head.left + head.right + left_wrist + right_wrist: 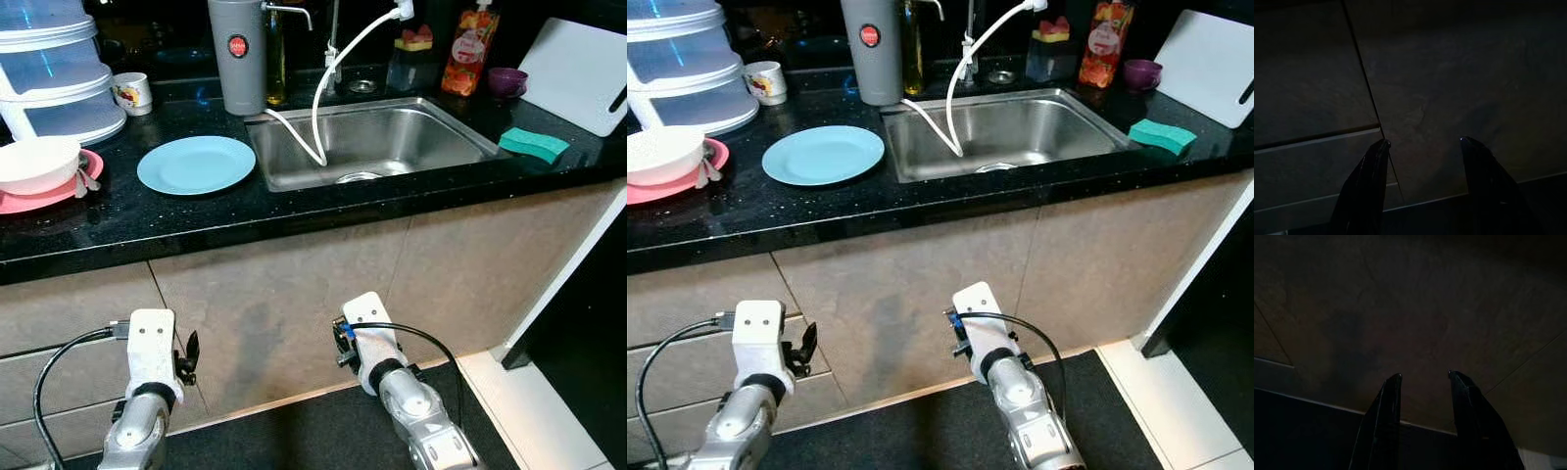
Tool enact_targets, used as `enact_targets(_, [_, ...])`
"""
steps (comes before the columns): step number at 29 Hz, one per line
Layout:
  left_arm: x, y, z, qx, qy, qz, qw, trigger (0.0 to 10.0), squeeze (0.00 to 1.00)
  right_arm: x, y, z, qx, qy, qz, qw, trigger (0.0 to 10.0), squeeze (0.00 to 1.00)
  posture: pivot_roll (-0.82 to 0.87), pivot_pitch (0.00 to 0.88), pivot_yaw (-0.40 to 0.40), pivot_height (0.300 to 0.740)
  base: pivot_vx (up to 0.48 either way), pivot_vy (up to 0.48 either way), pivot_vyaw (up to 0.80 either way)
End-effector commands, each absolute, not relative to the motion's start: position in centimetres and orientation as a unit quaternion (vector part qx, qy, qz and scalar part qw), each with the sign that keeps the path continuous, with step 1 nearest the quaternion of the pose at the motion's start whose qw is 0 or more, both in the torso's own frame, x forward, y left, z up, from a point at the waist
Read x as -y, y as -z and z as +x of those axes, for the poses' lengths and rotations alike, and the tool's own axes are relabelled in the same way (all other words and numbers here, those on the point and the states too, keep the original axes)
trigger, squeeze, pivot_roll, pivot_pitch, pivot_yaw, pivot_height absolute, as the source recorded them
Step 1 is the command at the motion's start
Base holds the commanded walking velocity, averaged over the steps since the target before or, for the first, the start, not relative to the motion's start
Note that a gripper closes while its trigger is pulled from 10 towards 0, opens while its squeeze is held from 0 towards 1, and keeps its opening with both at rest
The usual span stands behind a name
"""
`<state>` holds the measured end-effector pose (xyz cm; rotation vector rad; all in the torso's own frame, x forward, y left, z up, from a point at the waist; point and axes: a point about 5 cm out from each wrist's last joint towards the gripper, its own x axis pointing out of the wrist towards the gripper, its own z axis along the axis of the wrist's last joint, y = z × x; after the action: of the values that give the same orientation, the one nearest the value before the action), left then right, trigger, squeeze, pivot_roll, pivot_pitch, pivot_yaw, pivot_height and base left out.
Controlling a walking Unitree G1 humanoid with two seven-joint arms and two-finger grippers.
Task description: Kitchen organization
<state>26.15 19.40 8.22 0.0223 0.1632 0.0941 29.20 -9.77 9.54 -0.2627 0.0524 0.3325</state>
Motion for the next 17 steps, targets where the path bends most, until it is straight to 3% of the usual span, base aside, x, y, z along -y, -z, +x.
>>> enact_targets(1, [-19.78,-8.02,26.13,-0.084,-0.056,0.017,0.995,10.0,0.0,9.82,-9.29,28.92,-0.022,-0.165,-0.132,0.977,10.0,0.0,-0.05,0.045,0.008,0.74,0.0,0.0,0.0])
enact_targets(6, [-19.47,-8.13,25.85,-0.074,-0.048,0.012,0.996,10.0,0.0,9.99,-9.08,28.92,-0.029,-0.172,-0.119,0.977,10.0,0.0,-0.05,0.034,-0.015,0.74,0.0,0.0,0.0])
enact_targets(17, [-19.74,-7.94,25.68,-0.077,-0.051,-0.012,0.996,10.0,0.0,9.78,-9.29,28.86,-0.022,-0.168,-0.115,0.979,10.0,0.0,-0.06,0.054,0.016,0.74,0.0,0.0,0.0])
